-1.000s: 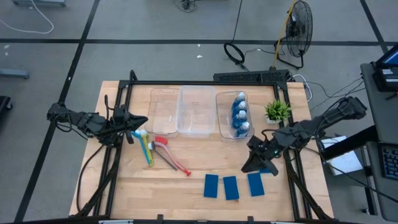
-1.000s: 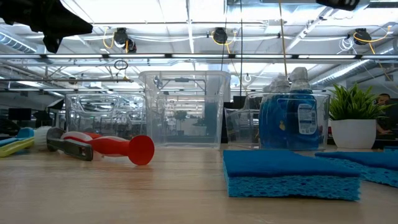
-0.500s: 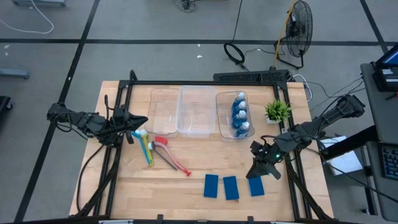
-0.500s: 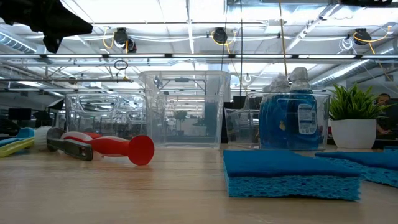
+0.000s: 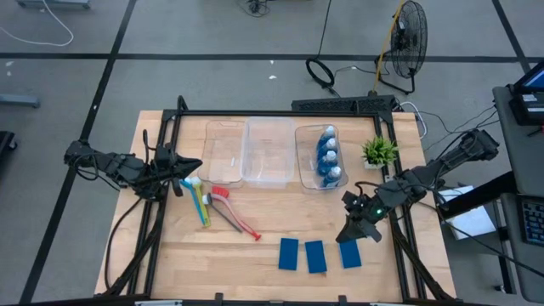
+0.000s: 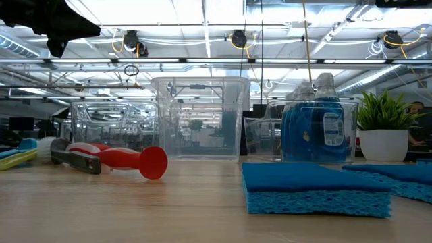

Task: Pick & Place Kitchen Sink Supplies
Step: Put the blue sponge into the left transparent bin

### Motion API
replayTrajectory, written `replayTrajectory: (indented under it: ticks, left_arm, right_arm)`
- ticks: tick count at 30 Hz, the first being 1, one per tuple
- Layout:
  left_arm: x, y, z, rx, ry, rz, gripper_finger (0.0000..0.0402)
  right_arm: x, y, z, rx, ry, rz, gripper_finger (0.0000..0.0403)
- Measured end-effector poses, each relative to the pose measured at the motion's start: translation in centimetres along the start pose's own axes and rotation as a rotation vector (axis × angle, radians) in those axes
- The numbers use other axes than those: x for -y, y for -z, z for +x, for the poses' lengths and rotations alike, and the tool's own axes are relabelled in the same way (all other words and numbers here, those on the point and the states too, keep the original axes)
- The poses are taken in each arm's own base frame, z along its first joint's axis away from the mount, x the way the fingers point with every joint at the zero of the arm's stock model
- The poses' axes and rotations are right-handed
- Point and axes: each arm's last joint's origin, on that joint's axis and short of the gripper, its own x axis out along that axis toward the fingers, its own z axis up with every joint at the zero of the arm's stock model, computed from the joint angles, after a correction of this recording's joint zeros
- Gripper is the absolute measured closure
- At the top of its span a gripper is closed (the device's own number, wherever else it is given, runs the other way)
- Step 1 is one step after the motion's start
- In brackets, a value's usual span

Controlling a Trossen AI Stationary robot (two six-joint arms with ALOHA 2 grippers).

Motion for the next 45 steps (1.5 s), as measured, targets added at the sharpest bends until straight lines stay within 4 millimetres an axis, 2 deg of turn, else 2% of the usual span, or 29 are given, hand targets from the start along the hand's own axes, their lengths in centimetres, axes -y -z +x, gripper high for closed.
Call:
replayTrajectory:
  ticks: [15,19,24,30,35,45]
  left_arm:
    - [0.0,0.0,0.0,0.0,0.001,-0.01,0.0369]
    - [0.0,0.0,0.0,0.0,0.001,-0.01,0.0369]
    - [0.0,0.0,0.0,0.0,0.001,-0.01,0.0369]
    - [0.0,0.0,0.0,0.0,0.0,-0.01,0.0369]
    - [0.0,0.0,0.0,0.0,0.001,-0.01,0.0369]
    - [0.0,0.0,0.0,0.0,0.001,-0.009,0.0369]
  right_arm:
    - [-0.1,-0.4,-0.1,0.029,-0.012,-0.048,0.0403]
    - [-0.6,-0.6,-0.1,0.058,-0.061,-0.098,0.0403]
    - [-1.9,-1.2,-0.4,0.049,-0.036,-0.138,0.0403]
    - [-3.8,-1.9,-1.0,-0.072,0.186,-0.098,0.0403]
    - [-4.3,-2.1,-1.2,-0.162,0.396,-0.04,0.0403]
    - [-1.0,-0.6,-1.4,-0.275,0.767,0.2,0.0403]
